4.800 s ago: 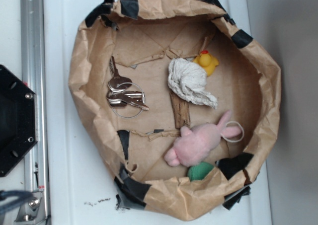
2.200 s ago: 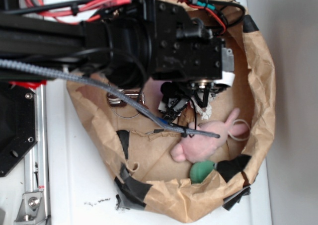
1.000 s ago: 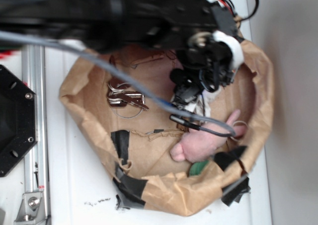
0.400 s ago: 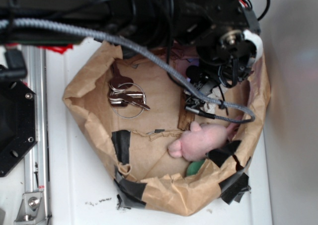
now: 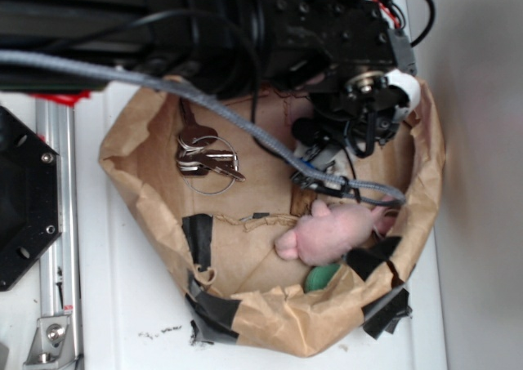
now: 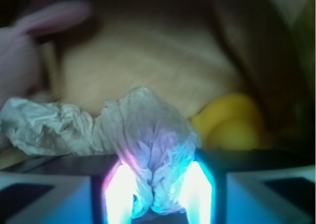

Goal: Grab the white paper.

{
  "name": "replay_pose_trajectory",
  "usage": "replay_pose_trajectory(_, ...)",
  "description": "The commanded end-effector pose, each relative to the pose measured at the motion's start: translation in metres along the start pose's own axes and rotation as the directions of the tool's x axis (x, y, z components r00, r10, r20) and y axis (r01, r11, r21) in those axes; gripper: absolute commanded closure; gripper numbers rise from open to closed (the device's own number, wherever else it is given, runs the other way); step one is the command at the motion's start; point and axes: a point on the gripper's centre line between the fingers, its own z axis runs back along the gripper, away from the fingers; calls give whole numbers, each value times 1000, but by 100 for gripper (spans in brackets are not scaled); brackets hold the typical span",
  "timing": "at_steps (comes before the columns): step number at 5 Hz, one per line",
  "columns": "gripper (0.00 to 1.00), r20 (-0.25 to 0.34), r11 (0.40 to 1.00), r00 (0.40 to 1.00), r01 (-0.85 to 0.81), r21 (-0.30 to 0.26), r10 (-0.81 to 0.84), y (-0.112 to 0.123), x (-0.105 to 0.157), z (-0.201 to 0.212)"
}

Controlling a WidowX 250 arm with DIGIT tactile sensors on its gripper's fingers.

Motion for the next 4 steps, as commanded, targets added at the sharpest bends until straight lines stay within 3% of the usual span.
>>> replay_pose_trajectory(1,100,-20,992,992,-127,10,127,-3,-17,93)
replay_pose_trajectory(2,100,-31,990,991,-134,-45,133,-15,-31,105)
replay_pose_trajectory(3,100,-90,962,962,-264,-75,257,-36,-42,105)
replay_pose_trajectory(4,100,-95,931,928,-363,-24,360,-42,-45,104)
